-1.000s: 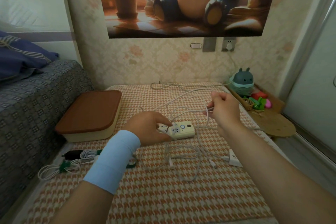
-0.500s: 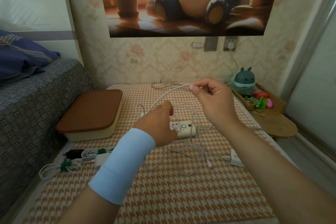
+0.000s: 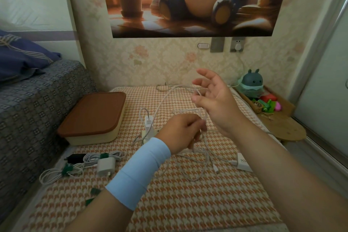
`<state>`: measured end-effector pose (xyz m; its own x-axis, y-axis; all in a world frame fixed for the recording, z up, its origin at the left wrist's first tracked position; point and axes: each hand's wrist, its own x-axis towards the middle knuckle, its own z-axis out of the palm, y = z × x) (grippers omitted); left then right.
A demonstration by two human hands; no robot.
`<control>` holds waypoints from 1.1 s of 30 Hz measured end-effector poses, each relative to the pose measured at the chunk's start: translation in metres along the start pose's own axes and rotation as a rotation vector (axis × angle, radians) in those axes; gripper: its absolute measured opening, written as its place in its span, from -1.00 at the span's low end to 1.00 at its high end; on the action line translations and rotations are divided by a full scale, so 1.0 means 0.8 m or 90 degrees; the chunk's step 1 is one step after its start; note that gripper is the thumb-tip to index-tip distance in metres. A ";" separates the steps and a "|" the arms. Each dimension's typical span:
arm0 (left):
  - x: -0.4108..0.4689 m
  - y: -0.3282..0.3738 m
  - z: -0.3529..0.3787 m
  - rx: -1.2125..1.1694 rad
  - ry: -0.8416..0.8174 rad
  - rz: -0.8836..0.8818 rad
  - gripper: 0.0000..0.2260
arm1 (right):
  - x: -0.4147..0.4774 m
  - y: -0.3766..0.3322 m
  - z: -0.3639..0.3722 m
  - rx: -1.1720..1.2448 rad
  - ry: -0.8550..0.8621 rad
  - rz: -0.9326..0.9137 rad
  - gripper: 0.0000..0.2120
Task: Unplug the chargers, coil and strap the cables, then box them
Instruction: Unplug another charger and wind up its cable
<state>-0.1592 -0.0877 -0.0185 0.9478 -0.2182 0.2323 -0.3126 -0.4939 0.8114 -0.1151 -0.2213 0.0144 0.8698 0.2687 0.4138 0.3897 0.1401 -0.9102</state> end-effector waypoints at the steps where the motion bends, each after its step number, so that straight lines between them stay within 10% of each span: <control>1: 0.002 -0.001 -0.004 -0.036 0.047 0.000 -0.74 | 0.000 0.004 -0.002 -0.005 0.006 0.034 -0.42; 8: 0.010 0.003 -0.037 -0.424 0.238 -0.091 -0.77 | -0.010 0.026 0.004 -0.237 -0.022 0.075 -0.89; 15: 0.012 0.003 -0.032 -0.371 0.211 -0.040 -0.84 | -0.010 0.029 0.008 -0.203 -0.028 0.033 -0.86; 18: 0.008 -0.011 -0.019 -0.080 0.183 -0.021 -0.69 | -0.005 0.023 0.003 -0.160 0.083 0.022 -0.81; 25: -0.016 -0.015 -0.036 0.733 -0.429 -0.352 -0.54 | 0.000 0.009 -0.026 -0.273 0.159 0.035 -0.84; 33: -0.044 0.066 -0.093 0.363 -0.102 -0.096 -0.61 | -0.011 0.010 -0.052 -0.306 0.136 0.130 -0.76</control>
<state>-0.2040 -0.0430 0.0561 0.9770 -0.2125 0.0172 -0.2012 -0.8923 0.4041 -0.1069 -0.2624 0.0025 0.9645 0.0390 0.2611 0.2574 -0.3586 -0.8973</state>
